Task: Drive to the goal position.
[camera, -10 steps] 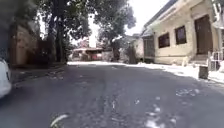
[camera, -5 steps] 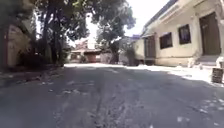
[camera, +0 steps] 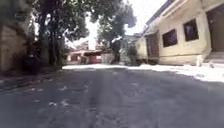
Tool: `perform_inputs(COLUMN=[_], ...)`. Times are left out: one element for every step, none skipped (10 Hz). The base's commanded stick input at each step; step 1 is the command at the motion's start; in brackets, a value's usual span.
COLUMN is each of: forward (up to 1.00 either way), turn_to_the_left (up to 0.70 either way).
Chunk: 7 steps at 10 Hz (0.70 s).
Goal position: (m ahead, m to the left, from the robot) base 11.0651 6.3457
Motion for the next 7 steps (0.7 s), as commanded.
perform_inputs(forward=[1.00,1.00,1.00,1.00,1.00,1.00,1.00], turn_to_the_left=[0.01,0.01,0.01,0.01,0.01,0.01,0.01])
